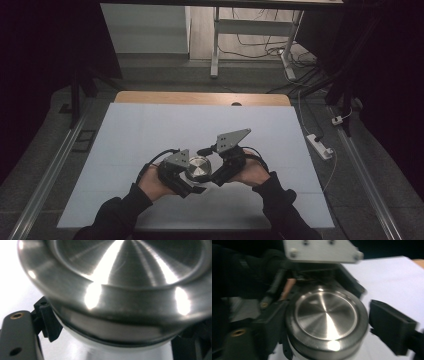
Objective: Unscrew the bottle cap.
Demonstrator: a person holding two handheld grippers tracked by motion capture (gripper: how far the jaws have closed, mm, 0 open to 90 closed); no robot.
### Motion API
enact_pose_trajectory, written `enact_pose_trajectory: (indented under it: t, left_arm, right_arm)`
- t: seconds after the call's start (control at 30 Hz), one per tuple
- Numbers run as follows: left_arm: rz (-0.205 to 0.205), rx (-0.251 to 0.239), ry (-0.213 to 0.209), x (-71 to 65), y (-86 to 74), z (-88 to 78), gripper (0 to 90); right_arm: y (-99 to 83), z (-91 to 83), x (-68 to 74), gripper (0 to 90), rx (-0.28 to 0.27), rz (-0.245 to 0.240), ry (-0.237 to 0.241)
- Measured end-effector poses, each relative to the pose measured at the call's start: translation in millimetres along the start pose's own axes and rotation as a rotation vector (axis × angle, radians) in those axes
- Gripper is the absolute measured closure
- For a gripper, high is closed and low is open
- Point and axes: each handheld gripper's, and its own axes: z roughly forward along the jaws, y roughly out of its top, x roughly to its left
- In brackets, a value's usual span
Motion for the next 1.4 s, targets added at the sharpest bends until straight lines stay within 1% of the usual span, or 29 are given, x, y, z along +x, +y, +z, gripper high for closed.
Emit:
enact_pose_trajectory:
  t: [0.1, 0.13, 0.17, 0.2, 0.23, 0.3, 0.4, 0.47, 0.5, 0.57, 0.6, 0.7, 0.73, 0.77, 0.8, 0.83, 0.87, 0.9, 0.93, 1.0, 1.03, 1.07, 1.1, 1.13, 1.17, 1.2, 1.27, 1.33, 1.4]
  left_arm:
    - [-0.065, -0.006, 0.082, 4.3, -2.7, -3.0, 15.5]
    - [-0.065, -0.006, 0.082, 4.3, -2.7, -3.0, 15.5]
    - [-0.095, -0.006, 0.134, 6.5, -3.6, -4.1, 15.5]
    - [-0.095, -0.006, 0.134, 6.5, -3.6, -4.1, 15.5]
    - [-0.108, -0.006, 0.159, 6.7, -3.7, -4.0, 15.5]
    - [-0.128, -0.003, 0.188, 6.3, -3.6, -3.5, 15.5]
    - [-0.135, 0.003, 0.205, 5.0, -2.2, -2.0, 15.5]
    - [-0.136, -0.001, 0.199, 3.6, -1.3, -0.8, 15.5]
    - [-0.130, -0.001, 0.193, 2.8, -0.9, -0.9, 15.5]
    - [-0.140, -0.017, 0.185, 2.4, -1.0, -0.5, 15.5]
    - [-0.104, -0.004, 0.140, 4.5, -1.6, -3.3, 15.5]
    - [-0.072, -0.025, 0.043, 5.9, -3.1, -5.6, 15.5]
    - [-0.072, -0.025, 0.043, 5.9, -3.1, -5.6, 15.5]
    - [-0.063, -0.028, 0.022, 5.2, -3.0, -5.8, 15.5]
    - [-0.050, -0.027, 0.006, 4.6, -2.5, -6.0, 15.5]
    - [-0.031, -0.024, -0.012, 3.8, -2.0, -6.3, 15.5]
    - [-0.017, -0.028, -0.034, 2.6, -1.6, -6.1, 15.5]
    - [0.004, -0.033, -0.078, 0.2, -0.7, -5.1, 15.5]
    - [0.004, -0.033, -0.078, 0.2, -0.7, -5.1, 15.5]
    - [0.018, -0.028, -0.095, -1.2, 0.4, -3.6, 15.5]
    - [0.011, -0.020, -0.066, -1.2, 1.5, -3.0, 15.5]
    - [0.011, -0.020, -0.066, -1.2, 1.5, -3.0, 15.5]
    - [-0.005, -0.021, -0.045, -0.8, 1.4, -3.1, 15.5]
    - [-0.017, -0.016, -0.019, 0.5, 0.9, -3.6, 15.5]
    - [-0.053, -0.006, 0.038, 3.5, -0.8, -4.9, 15.5]
    - [-0.053, -0.006, 0.038, 3.5, -0.8, -4.9, 15.5]
    - [-0.106, -0.009, 0.099, 7.7, -3.2, -6.3, 15.5]
    - [-0.121, -0.011, 0.114, 7.8, -3.3, -6.4, 15.5]
    - [-0.130, -0.011, 0.135, 7.7, -2.9, -6.7, 15.5]
  right_arm:
    - [7.7, -5.0, 3.2, 4.0, 0.008, 0.053, -0.127]
    - [7.7, -5.0, 3.2, 4.0, 0.008, 0.053, -0.127]
    - [12.3, -4.4, 6.7, 3.7, 0.013, 0.081, -0.207]
    - [14.1, -2.1, 9.4, 3.8, 0.020, 0.099, -0.253]
    - [15.4, 0.8, 12.1, 5.4, 0.021, 0.114, -0.287]
    - [17.1, 8.3, 16.4, 6.8, 0.017, 0.152, -0.336]
    - [18.0, 22.3, 23.0, 10.2, 0.036, 0.157, -0.391]
    - [17.8, 26.1, 25.7, 14.2, 0.044, 0.147, -0.405]
    - [17.5, 30.6, 30.2, 17.6, 0.058, 0.109, -0.451]
    - [17.8, 29.4, 30.7, 18.0, 0.052, 0.099, -0.442]
    - [18.3, 27.7, 29.4, 18.2, 0.052, 0.106, -0.420]
    - [17.8, 19.2, 23.6, 19.6, 0.036, 0.113, -0.305]
    - [17.0, 16.6, 21.7, 19.6, 0.030, 0.107, -0.264]
    - [16.4, 14.4, 19.7, 19.6, 0.026, 0.093, -0.226]
    - [16.4, 14.4, 19.7, 19.6, 0.026, 0.093, -0.226]
    - [14.6, 10.0, 16.1, 19.6, 0.021, 0.054, -0.148]
    - [12.9, 7.7, 14.0, 19.6, 0.011, 0.031, -0.104]
    - [10.8, 5.5, 11.5, 19.5, -0.001, 0.020, -0.056]
    - [10.8, 5.5, 11.5, 19.5, -0.001, 0.020, -0.056]
    - [5.9, 2.5, 7.1, 19.3, -0.029, 0.010, 0.024]
    - [4.1, -0.4, 5.0, 18.0, -0.028, 0.013, 0.036]
    - [4.1, -0.4, 5.0, 18.0, -0.028, 0.013, 0.036]
    - [5.0, -1.7, 5.2, 15.6, -0.022, 0.022, 0.008]
    - [8.9, -4.3, 5.5, 11.1, -0.015, 0.067, -0.054]
    - [11.2, -4.8, 6.2, 8.5, -0.013, 0.090, -0.087]
    - [11.2, -4.8, 6.2, 8.5, -0.013, 0.090, -0.087]
    - [16.3, 0.7, 12.0, 6.5, 0.021, 0.125, -0.191]
    - [18.3, 8.6, 16.9, 8.4, 0.037, 0.136, -0.271]
    - [18.8, 12.6, 18.9, 10.3, 0.035, 0.143, -0.293]
